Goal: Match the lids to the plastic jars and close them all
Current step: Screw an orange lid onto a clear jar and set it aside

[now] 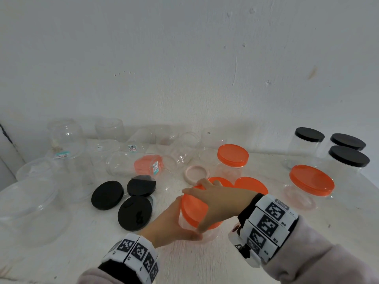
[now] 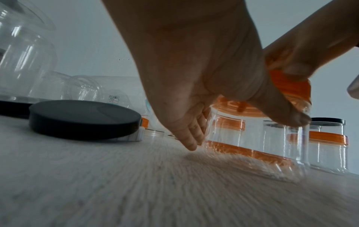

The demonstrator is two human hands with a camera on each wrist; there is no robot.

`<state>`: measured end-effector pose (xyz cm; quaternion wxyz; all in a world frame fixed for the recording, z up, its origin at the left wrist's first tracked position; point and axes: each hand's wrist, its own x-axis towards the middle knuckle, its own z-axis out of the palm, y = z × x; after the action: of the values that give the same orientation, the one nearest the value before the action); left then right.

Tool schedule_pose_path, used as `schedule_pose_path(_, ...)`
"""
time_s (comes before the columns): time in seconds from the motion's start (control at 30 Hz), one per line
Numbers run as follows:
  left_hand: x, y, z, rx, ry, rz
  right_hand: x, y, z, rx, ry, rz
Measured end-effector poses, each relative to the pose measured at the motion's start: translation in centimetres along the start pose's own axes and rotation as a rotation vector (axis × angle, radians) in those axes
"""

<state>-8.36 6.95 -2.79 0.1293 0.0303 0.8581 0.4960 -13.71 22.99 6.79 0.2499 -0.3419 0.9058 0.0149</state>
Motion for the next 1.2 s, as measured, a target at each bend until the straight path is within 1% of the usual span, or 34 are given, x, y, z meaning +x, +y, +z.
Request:
schedule_pose_path(0.07, 0.0, 0.0, 0.0, 0.0, -0.001, -0.003, 0.1, 0.1, 0.0, -0.008, 0.015, -0.019)
schedule_pose_path(0.2, -0.1, 0.2, -0.1, -0.006, -0.006, 0.002, 0.2, 0.2, 0.7, -0.033, 0.066, 0.0)
schedule_pose_path(0.43, -0.3, 0.4, 0.0, -0.004, 0.016, 0.012, 0.2, -1.0, 2.5, -0.044, 0.25, 0.123)
schedule_pose_path(0.5, -0.3, 0.5, 0.0, -0.001, 0.018, 0.014, 0.0, -0.8, 2.2, 0.0, 0.228, 0.117)
schedule_pose_path(0.6, -0.3, 0.5, 0.0, -0.006, 0.012, 0.023, -0.5, 0.1, 0.8, 0.041, 0.068, 0.059)
schedule_pose_path(0.67, -0.2, 0.5, 0.0, -0.001, 0.004, 0.013, -0.6, 0.5, 0.0, 0.02, 0.013, 0.006)
schedule_pose_path(0.73, -0.2, 0.3, 0.0, -0.003, 0.004, 0.005, -0.4, 0.6, -0.3, 0.008, 0.01, -0.026)
schedule_pose_path(0.8, -0.1, 0.2, 0.0, -0.014, 0.002, 0.001, -0.2, 0.8, -0.3, 0.001, 0.02, -0.027)
schedule_pose_path(1.0, -0.1, 0.0, -0.1, -0.03, -0.01, -0.012, 0.5, 0.3, 1.1, -0.041, 0.146, 0.089)
schedule_pose_path(1.1, -0.1, 0.1, -0.1, -0.023, -0.012, -0.009, 0.4, 0.3, 0.9, -0.021, 0.093, 0.11)
schedule_pose_path(1.2, -0.2, 0.3, 0.0, -0.01, -0.007, -0.008, 0.1, 0.6, 0.0, -0.003, 0.0, 0.05)
